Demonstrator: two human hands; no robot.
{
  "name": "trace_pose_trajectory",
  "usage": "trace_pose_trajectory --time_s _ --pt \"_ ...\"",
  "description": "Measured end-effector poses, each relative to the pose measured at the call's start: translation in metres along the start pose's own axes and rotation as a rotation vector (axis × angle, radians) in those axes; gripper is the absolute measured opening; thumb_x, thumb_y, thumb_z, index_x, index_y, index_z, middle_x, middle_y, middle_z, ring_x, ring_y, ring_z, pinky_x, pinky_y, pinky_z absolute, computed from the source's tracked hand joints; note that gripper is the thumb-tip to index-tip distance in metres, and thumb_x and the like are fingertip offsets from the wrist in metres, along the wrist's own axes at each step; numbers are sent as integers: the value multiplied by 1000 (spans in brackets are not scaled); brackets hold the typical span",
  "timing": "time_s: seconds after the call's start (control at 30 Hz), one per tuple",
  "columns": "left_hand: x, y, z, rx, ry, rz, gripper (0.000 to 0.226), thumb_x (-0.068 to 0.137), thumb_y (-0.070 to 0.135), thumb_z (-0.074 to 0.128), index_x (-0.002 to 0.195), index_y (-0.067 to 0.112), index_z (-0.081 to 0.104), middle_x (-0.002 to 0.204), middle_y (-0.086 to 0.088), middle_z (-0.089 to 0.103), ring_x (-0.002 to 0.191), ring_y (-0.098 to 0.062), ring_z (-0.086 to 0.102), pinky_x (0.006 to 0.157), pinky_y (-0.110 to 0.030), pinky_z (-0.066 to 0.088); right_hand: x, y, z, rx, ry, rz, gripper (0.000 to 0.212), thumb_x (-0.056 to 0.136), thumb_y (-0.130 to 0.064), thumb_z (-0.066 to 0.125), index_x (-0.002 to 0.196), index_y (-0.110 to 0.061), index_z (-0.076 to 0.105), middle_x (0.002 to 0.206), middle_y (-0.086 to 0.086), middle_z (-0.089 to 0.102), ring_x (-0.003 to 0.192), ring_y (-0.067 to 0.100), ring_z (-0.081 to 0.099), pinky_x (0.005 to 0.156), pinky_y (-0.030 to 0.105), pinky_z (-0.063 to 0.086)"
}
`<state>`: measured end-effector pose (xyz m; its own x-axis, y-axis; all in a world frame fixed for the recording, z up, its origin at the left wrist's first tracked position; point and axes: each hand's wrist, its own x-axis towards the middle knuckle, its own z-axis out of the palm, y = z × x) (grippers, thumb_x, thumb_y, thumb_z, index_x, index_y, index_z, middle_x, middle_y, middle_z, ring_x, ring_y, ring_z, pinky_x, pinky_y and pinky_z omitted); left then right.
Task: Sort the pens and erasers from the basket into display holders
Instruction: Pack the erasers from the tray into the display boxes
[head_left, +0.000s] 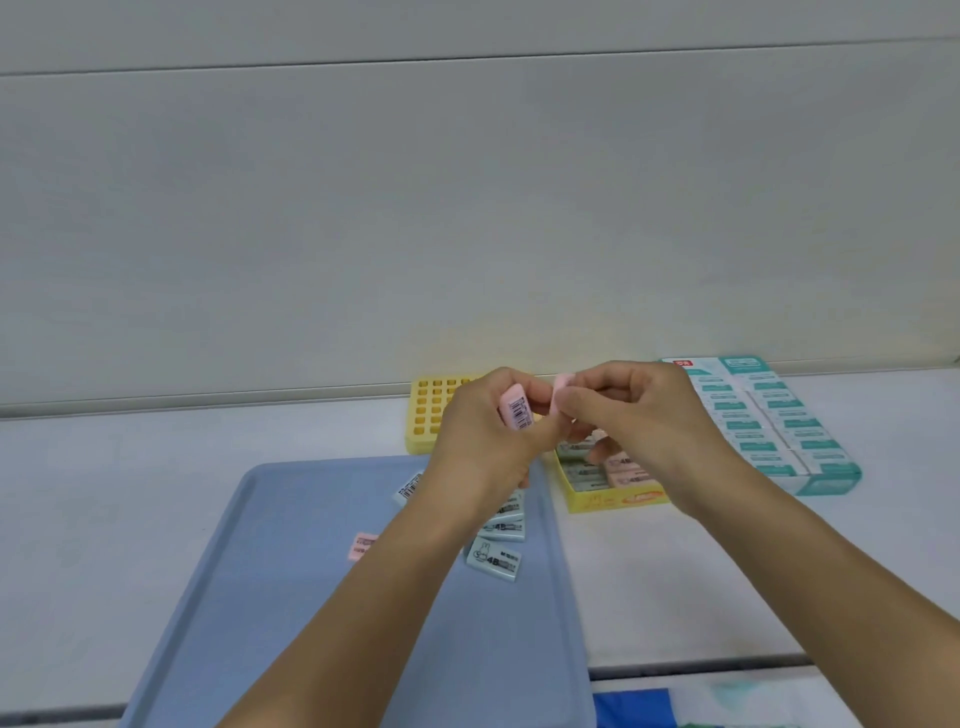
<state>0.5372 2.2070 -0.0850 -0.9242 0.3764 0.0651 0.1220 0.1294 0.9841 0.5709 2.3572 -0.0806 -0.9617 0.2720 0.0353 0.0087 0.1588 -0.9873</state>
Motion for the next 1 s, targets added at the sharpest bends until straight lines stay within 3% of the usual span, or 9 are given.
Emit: trace_pose_trajectory --time_s 0.17,0.27,0.4,0.5,0.57,0.67,0.77,0.9,1.0 --pt "-2 -3 1 -53 -81 -96 16 88 11 68 100 19 62 85 0 70 65 -8 64 48 -23 47 10 8 -13 -103 88 0 9 83 -17 66 75 -15 71 65 0 69 58 10 62 53 28 49" --pt "0 -9 -4 -145 -106 -218 24 91 1 56 110 16 55 100 -8 69 77 -17 68 55 -28 53 25 14 -37 -335 190 -92 7 83 -24 67 77 -21 69 67 -6 65 60 8 57 59 27 46" --pt "3 -14 -6 -397 -83 -342 26 92 -3 46 115 6 54 103 -14 71 85 -23 73 75 -33 60 36 25 -54 -777 22 -253 1 86 -31 63 86 -30 63 83 -12 61 75 5 57 67 29 47" --pt "2 -14 -3 -700 -51 -437 23 99 15 51 116 0 56 105 -21 72 97 -32 71 80 -37 60 42 33 -50 -1210 -163 -376 16 93 -36 55 98 -24 64 94 -6 54 89 16 54 71 33 43" --pt "0 -14 -1 -804 -38 -495 42 100 36 49 120 -1 54 108 -23 71 101 -34 70 86 -40 58 42 34 -48 -1376 -202 -400 22 96 -36 50 108 -23 64 101 -2 54 97 18 50 77 35 42" --pt "1 -12 -1 -841 -20 -521 59 96 53 46 123 1 54 113 -23 69 103 -33 69 92 -41 55 29 27 -40 -1031 -102 -470 30 93 -40 56 118 -25 64 103 -7 57 98 12 50 83 34 43" --pt "3 -11 1 -837 -57 -486 68 96 59 38 127 1 54 119 -21 67 110 -29 67 97 -38 51 11 7 -18 -645 -158 -511 31 81 -50 67 104 -30 69 88 -13 58 87 6 54 75 25 45" --pt "3 -5 8 -837 -202 -387 74 96 63 30 119 0 63 108 -15 68 103 -21 68 89 -28 56 6 -1 -1 -806 -164 -536 19 86 -40 68 98 -25 69 81 -8 58 78 8 52 72 36 47" --pt "2 -5 7 -757 -272 -348 74 95 63 31 128 1 57 122 -12 67 117 -18 63 102 -28 49 5 0 -9 -772 -34 -503 17 91 -39 60 84 -24 66 72 -12 56 68 6 52 66 36 48"
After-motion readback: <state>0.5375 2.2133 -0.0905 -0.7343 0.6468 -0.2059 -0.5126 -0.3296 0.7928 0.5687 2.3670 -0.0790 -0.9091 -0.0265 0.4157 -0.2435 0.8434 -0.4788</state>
